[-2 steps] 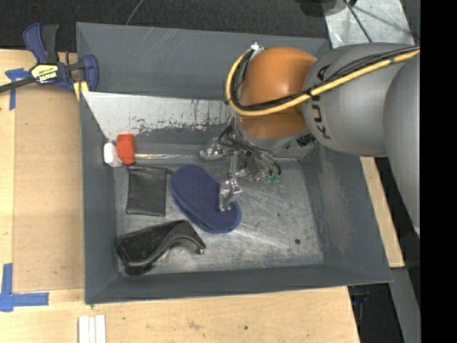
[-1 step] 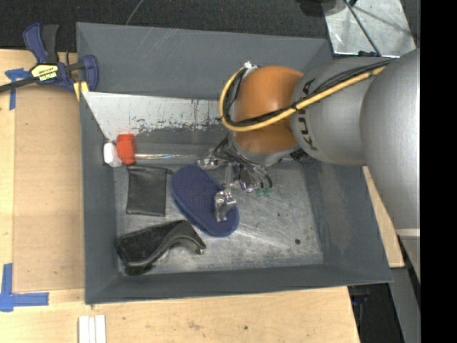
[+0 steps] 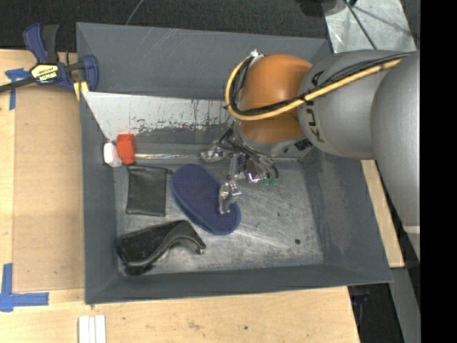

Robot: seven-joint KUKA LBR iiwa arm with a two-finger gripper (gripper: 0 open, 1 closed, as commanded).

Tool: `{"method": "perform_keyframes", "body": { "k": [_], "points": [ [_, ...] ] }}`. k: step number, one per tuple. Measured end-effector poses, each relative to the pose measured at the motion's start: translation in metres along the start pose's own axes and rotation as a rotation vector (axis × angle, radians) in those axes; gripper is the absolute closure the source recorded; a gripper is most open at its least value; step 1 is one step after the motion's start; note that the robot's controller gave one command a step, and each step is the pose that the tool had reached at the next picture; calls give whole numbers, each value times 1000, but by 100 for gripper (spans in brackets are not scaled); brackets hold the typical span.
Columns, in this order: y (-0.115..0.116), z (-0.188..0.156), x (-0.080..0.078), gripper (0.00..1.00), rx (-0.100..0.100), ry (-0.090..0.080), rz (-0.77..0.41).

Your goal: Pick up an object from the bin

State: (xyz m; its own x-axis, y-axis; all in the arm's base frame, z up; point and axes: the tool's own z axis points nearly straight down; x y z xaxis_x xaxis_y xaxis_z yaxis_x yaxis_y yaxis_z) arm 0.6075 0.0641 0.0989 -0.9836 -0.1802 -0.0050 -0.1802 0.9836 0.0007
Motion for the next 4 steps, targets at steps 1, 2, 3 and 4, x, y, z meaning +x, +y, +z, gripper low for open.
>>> {"method": "perform_keyframes", "body": {
  "k": [1, 2, 3, 4],
  "points": [
    [-5, 20, 2, 0, 0, 8, 152],
    [-4, 17, 1, 100, -1, 7, 151],
    [12, -90, 1, 100, 1, -7, 152],
    [0, -154, -24, 100, 2, -7, 67]
  ]
}}
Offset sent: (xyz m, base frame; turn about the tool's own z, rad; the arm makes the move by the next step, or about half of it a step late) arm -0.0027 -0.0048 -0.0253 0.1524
